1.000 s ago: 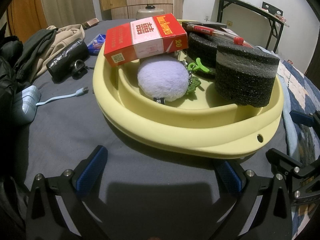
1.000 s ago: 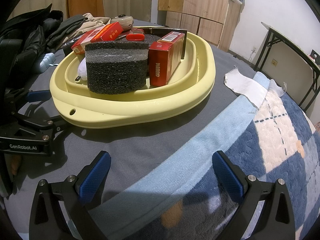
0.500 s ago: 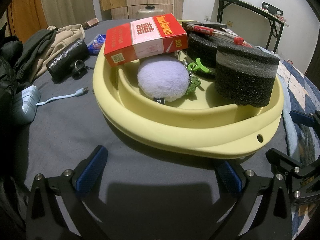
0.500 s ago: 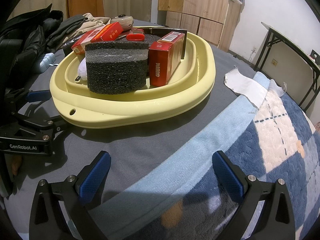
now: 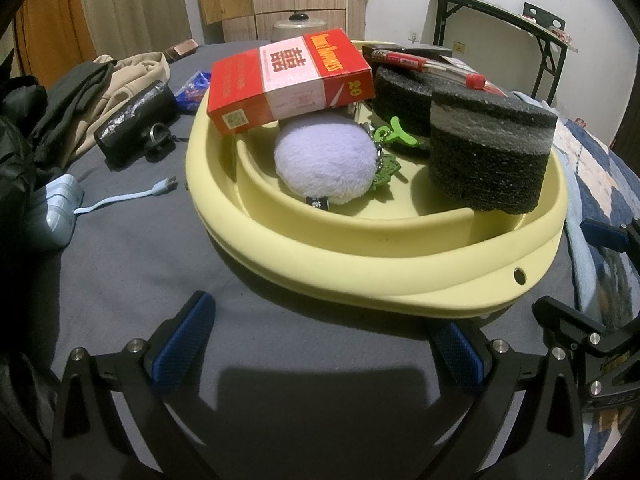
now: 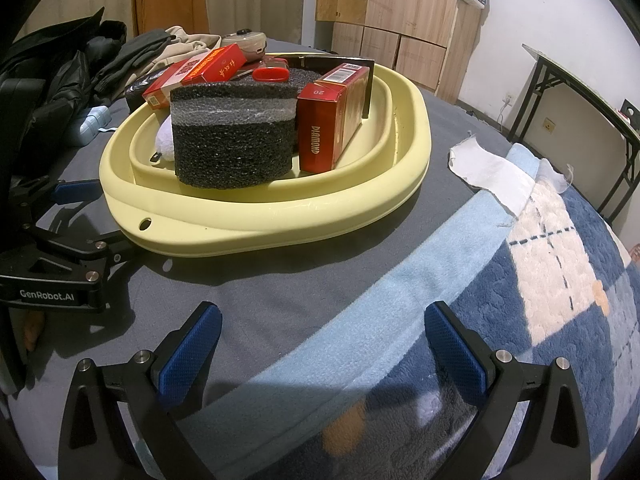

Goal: Organize rigid objects

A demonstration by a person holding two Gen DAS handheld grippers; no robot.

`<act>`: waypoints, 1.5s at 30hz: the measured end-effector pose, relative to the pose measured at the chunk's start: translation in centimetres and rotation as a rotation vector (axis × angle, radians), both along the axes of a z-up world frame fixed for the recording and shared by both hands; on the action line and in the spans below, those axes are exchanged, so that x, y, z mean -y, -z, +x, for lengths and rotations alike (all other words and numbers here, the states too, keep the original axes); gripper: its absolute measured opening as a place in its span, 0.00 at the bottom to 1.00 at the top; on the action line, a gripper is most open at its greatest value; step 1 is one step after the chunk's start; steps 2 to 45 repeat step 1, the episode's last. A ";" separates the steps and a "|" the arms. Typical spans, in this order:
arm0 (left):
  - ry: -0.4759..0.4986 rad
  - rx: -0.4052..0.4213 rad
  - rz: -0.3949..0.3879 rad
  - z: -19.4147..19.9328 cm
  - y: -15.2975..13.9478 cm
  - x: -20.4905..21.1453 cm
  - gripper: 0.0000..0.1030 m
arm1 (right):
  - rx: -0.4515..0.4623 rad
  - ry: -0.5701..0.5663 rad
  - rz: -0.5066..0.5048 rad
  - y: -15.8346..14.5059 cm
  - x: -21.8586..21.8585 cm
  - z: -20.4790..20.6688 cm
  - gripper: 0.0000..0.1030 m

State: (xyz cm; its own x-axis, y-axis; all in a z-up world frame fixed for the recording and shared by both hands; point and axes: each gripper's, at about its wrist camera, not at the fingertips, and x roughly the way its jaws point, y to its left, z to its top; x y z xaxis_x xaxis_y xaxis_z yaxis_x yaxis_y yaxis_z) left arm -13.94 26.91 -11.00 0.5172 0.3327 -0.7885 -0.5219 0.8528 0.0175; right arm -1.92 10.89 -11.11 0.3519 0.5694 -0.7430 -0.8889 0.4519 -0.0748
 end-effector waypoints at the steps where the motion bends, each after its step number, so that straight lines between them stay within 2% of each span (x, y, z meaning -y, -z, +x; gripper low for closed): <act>1: 0.000 0.001 -0.004 0.0 0.0 -0.1 1.00 | 0.000 0.000 0.000 0.0 0.0 -0.1 1.00; 45: 0.000 0.001 -0.004 0.0 0.0 -0.1 1.00 | 0.000 0.000 0.000 0.0 0.0 -0.1 1.00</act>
